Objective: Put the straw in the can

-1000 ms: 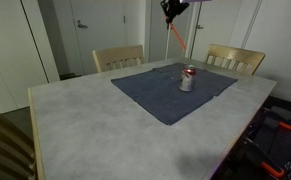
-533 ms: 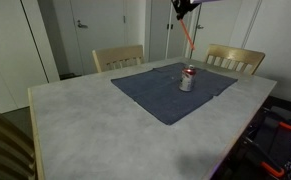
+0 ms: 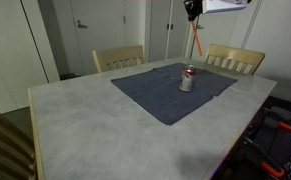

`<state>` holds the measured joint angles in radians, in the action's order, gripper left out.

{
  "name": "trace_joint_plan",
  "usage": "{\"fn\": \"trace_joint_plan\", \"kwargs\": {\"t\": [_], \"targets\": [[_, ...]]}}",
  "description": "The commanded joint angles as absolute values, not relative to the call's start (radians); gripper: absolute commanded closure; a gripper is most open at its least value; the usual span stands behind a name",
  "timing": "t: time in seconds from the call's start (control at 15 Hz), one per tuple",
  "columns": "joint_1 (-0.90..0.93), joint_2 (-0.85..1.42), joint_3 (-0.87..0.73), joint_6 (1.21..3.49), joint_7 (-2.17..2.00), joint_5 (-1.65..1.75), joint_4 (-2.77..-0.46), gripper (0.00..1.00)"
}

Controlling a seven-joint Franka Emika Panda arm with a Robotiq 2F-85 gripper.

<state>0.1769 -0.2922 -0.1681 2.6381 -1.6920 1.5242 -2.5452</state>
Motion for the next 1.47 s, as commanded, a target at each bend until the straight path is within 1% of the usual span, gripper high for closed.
{"fn": "trace_joint_plan", "kwargs": {"t": [0.0,0.27,0.33,0.53,0.93,1.13,1.2,1.4], "targets": [[0.168,-0.37,-0.142,2.562,-1.813,1.61,-2.633,0.98],[0.172,-0.416,-0.128,2.49,-1.872,1.633,-2.705,0.98],[0.131,-0.421,-0.086,2.493,-1.878,1.623,-2.719,0.98],[0.131,-0.39,-0.063,2.476,-1.928,1.617,-2.708,0.98],[0.128,-0.24,-0.027,2.433,-2.127,1.638,-2.587,0.98],[0.123,-0.143,-0.025,2.414,-2.069,1.585,-2.502,0.98],[0.121,-0.238,-0.023,2.434,-2.093,1.596,-2.579,0.91],[0.116,-0.162,-0.019,2.429,-2.09,1.594,-2.521,0.91]]}}
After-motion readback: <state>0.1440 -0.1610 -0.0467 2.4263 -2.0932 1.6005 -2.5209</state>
